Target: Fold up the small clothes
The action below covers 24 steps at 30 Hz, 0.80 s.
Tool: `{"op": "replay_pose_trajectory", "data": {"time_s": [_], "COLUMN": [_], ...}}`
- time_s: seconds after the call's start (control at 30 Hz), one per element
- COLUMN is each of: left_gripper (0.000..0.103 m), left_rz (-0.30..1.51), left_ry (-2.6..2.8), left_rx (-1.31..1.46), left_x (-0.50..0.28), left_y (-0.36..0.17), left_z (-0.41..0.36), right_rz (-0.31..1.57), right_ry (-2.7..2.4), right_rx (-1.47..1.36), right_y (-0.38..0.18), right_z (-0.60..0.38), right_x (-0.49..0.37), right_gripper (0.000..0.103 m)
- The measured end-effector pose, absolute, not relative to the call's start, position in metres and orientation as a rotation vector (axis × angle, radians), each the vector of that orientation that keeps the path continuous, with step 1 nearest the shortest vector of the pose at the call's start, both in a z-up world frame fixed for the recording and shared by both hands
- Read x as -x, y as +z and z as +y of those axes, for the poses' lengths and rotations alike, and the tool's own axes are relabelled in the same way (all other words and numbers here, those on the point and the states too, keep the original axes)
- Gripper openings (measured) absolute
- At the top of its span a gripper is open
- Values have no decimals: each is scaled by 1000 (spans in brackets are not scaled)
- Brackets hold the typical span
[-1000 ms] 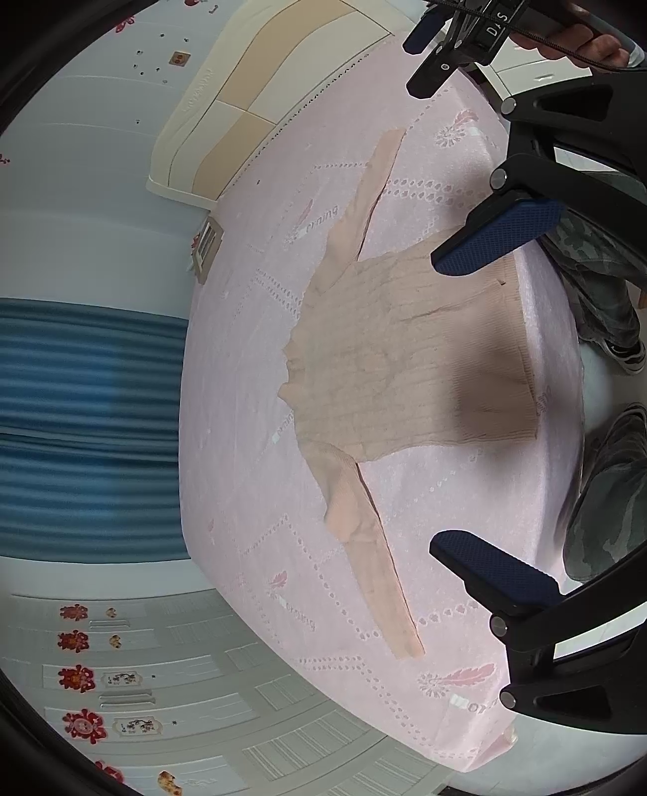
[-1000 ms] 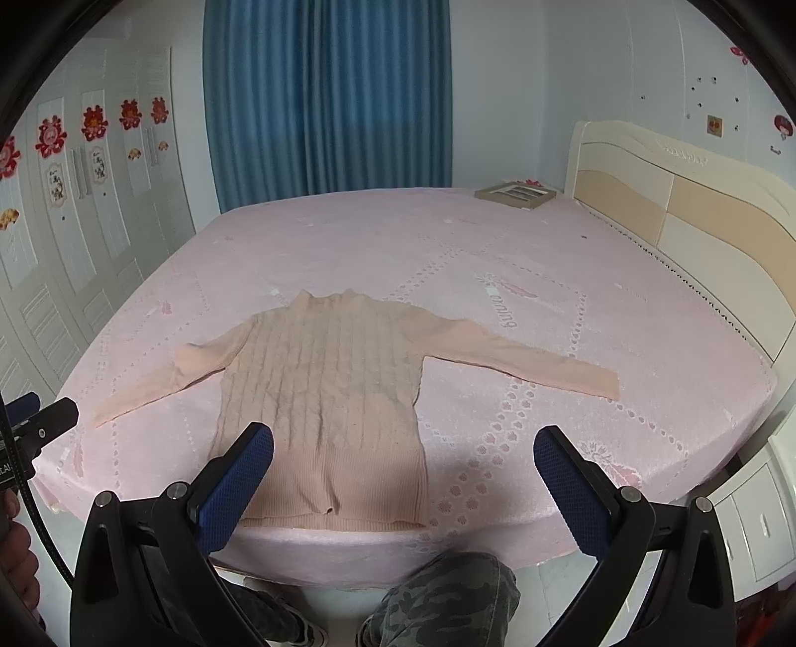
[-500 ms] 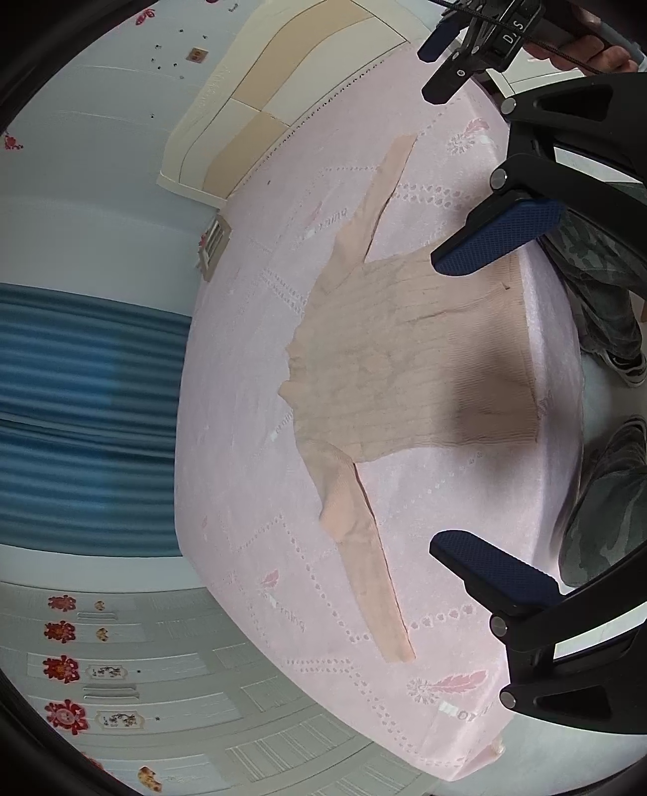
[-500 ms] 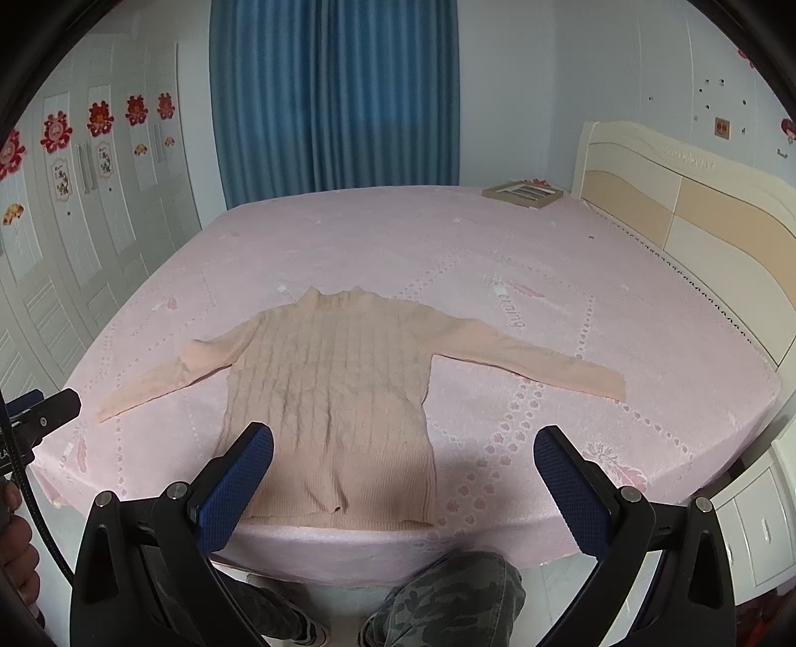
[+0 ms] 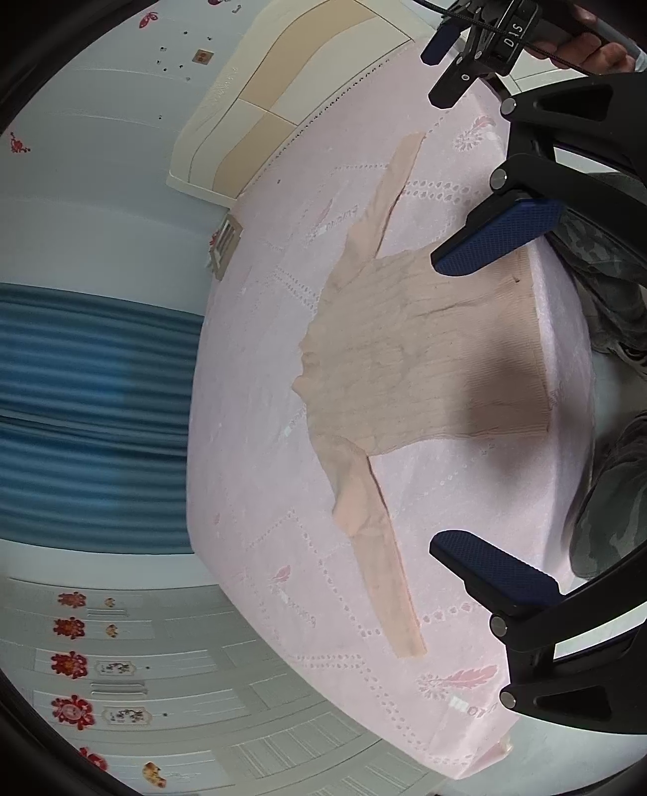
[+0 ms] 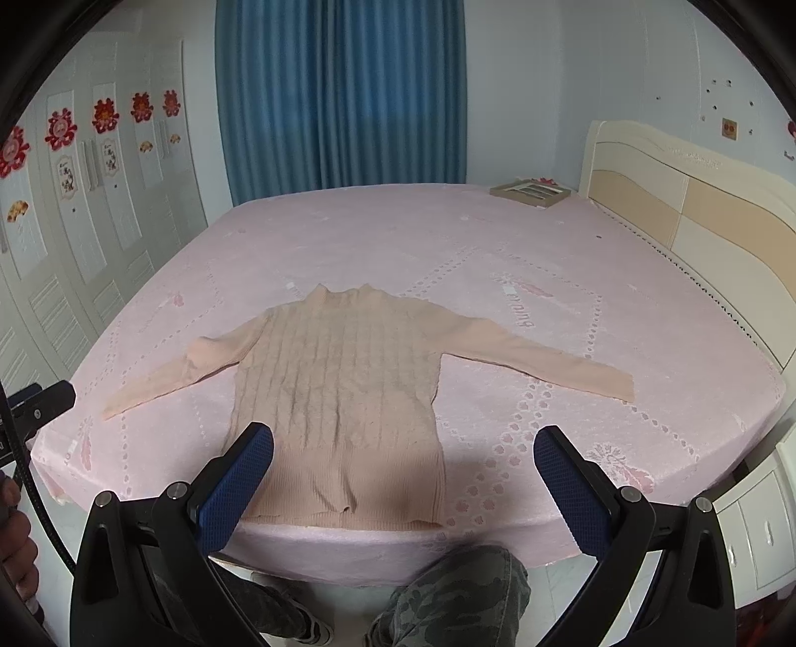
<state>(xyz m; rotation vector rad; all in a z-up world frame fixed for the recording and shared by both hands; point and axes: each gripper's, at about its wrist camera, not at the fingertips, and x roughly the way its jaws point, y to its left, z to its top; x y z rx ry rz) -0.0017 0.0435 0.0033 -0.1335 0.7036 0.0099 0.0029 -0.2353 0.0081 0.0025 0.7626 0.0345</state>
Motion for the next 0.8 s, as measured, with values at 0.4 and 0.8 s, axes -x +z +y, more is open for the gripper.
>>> {"op": "replay_pose_trajectory", "data": {"time_s": [0.4,0.8], "left_gripper": [103,102], "left_rz": [691,715], "left_ry": [12,37], "left_rx": [162,239], "left_x": [-18,-66], "left_y": [-8,-69], "left_z": [55,86], "right_rz": [758,772], "right_ry": [40,42], "right_rx": [-21,-28], "right_y": [4,-32], "right_z": [-233,-224], "right_x": [-15,-55], "right_gripper": [103,103]}}
